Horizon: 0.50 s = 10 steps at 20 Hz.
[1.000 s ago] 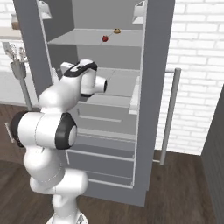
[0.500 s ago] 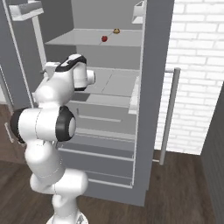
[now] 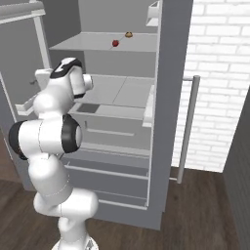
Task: Take the strawberry from the fridge and place it on top of the pancake, located on the dining counter.
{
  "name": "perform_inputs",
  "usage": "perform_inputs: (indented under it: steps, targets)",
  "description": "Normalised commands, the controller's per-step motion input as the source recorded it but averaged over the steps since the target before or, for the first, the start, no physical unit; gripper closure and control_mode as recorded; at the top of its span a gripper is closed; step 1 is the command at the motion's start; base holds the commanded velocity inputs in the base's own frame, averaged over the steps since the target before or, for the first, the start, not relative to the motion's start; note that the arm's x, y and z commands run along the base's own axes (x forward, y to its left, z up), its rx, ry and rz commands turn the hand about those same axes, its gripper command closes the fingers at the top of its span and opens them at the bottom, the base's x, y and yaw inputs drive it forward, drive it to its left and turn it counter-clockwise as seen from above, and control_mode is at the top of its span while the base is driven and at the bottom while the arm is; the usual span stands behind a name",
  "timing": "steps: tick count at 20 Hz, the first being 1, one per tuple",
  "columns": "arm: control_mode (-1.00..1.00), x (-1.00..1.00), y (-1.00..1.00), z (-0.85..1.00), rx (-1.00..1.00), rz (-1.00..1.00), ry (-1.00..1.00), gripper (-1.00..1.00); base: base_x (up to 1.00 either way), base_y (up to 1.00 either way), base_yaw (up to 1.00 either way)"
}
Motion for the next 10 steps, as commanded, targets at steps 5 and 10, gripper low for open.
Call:
perform_inputs:
  steps: [5,10]
  targets:
    - [-1.0,0.0,-0.07,0.02,0.0,0.0,-0.02,-1.0,0.0,0.0,0.0]
    - [-1.0,-0.05,-0.93,0.41,0.0,0.0,-0.13,-1.0,0.0,0.0,0.0]
